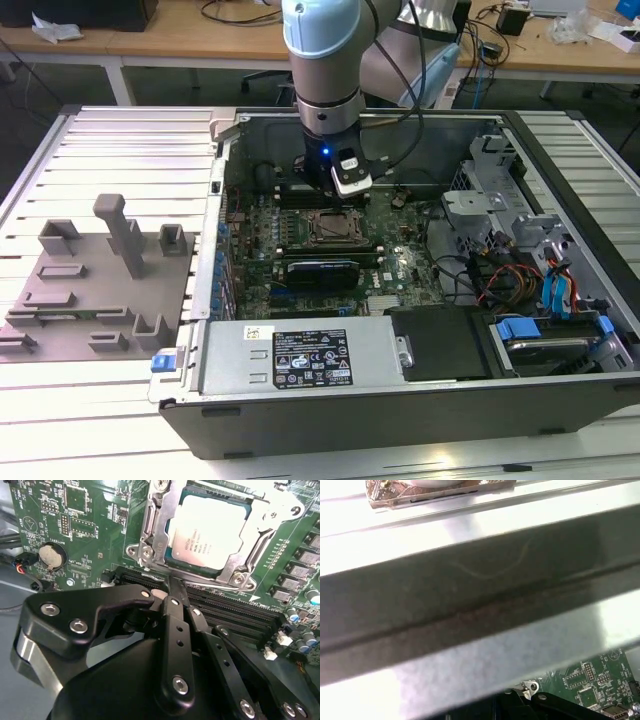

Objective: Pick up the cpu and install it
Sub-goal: 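Install the first cpu locking lever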

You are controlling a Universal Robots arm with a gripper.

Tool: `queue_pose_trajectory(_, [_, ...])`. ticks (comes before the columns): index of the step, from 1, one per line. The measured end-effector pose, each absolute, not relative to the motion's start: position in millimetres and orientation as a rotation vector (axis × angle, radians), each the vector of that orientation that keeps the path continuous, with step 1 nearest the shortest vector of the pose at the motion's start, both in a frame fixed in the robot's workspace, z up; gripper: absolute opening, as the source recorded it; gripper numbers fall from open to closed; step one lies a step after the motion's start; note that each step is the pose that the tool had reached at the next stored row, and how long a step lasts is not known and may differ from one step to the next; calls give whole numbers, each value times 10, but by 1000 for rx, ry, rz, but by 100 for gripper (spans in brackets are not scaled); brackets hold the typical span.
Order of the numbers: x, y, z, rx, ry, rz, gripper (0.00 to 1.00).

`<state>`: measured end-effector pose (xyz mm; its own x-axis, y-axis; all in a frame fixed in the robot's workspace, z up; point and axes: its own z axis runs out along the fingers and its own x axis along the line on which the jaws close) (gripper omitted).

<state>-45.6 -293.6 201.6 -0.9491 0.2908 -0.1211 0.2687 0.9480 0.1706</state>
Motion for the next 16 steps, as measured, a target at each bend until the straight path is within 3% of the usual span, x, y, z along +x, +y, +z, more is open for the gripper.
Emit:
queue_pose_trajectory(10, [-455, -2928, 2014, 447, 2953, 224, 11])
queue_pose_trajectory(16, [-454, -2931, 2004, 445, 2952, 184, 11])
